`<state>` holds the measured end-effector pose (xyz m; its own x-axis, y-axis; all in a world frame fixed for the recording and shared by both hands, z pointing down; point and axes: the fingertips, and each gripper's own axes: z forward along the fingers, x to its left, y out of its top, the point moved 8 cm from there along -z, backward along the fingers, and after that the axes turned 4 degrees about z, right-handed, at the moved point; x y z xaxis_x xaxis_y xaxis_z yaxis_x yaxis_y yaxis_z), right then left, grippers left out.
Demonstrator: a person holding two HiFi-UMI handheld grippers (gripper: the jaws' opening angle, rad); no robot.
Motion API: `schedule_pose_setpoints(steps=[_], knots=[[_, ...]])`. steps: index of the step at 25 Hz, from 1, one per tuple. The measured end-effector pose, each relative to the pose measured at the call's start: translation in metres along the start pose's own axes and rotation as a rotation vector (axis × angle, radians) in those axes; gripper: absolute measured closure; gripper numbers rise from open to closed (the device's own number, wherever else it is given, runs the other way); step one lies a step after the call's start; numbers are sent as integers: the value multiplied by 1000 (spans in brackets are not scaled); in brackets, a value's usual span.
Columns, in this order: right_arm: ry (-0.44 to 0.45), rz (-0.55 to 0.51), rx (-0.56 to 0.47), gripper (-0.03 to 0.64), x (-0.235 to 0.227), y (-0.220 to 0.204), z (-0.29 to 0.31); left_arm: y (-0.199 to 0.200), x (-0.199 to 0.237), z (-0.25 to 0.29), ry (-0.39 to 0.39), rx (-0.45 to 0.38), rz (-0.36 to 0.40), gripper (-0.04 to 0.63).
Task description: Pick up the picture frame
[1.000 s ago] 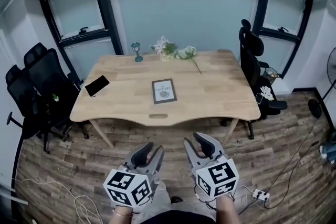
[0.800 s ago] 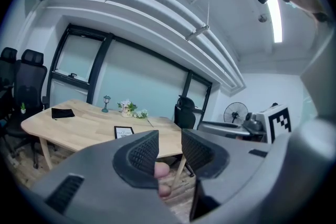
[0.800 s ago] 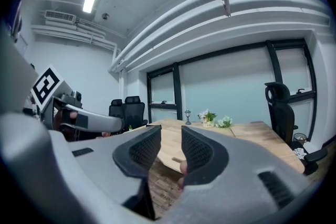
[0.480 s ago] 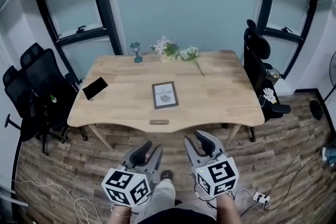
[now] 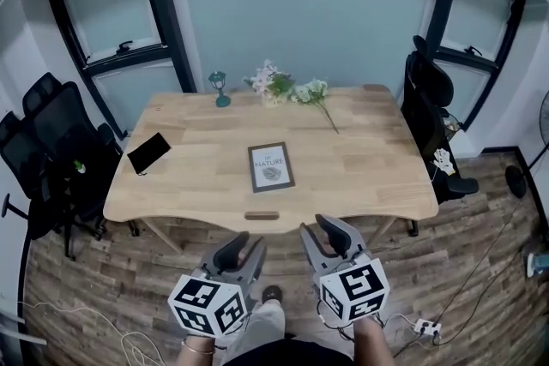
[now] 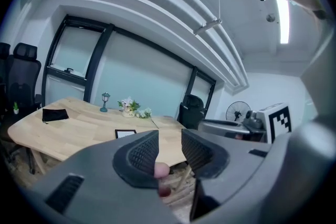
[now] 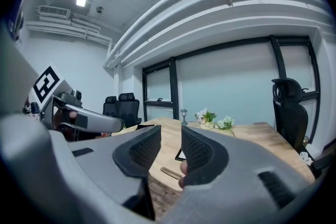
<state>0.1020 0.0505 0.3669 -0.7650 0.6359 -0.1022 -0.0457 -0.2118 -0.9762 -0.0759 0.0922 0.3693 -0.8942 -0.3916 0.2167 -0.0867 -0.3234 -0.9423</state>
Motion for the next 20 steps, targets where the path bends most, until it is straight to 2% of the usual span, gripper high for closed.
schedule_pose_setpoints(steps=[20], knots=[[-81,21,47,522,-25,15,113,28,92,73,-77,47,-14,466]])
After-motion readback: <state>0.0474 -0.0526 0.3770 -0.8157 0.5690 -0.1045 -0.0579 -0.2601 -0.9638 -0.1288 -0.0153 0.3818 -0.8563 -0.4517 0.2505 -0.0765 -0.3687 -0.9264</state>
